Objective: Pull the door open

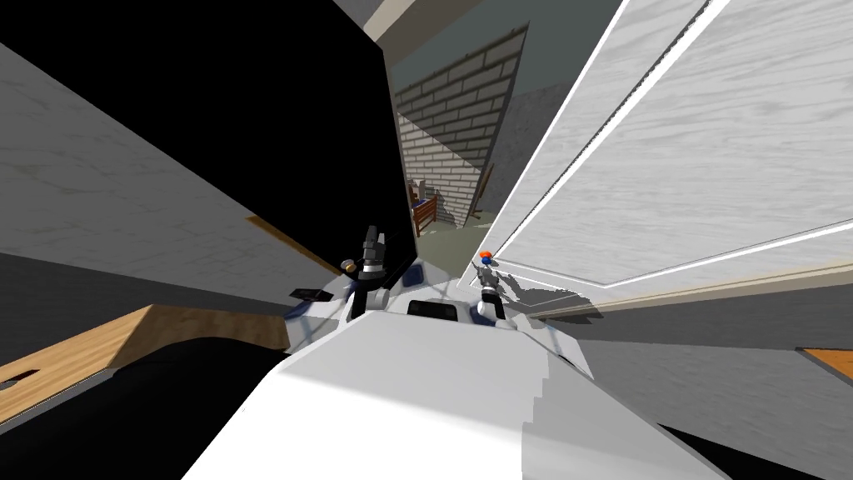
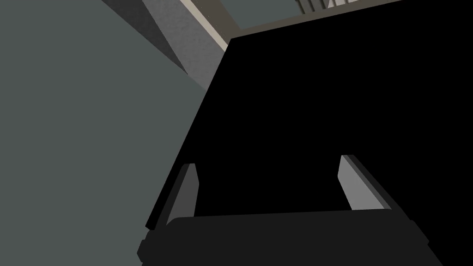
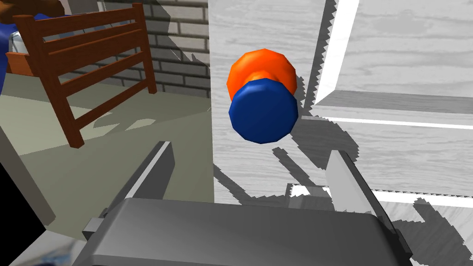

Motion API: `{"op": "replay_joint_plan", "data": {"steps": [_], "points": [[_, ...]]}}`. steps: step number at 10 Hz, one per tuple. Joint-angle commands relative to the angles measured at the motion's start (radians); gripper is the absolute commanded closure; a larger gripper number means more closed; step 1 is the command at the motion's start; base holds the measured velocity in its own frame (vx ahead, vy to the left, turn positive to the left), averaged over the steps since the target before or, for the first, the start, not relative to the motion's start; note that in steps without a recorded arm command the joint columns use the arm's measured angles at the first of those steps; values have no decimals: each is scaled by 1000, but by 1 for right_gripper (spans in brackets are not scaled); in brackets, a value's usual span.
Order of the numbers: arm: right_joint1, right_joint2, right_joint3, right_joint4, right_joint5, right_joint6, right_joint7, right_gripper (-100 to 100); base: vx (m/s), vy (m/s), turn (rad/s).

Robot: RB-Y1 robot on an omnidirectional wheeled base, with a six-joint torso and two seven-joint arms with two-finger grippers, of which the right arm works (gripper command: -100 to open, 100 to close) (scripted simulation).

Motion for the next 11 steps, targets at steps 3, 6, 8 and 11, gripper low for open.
{"op": "replay_joint_plan", "data": {"steps": [3, 6, 8, 11], "points": [[28, -46, -17, 8, -14, -17, -45, -100, 191, -22, 111], [36, -49, -21, -10, -17, -8, -39, 100, 90, -16, 26], [36, -49, -21, -10, -17, -8, -39, 100, -29, -1, 5], [36, -49, -21, -10, -17, -8, -39, 100, -9, 2, -1]]}}
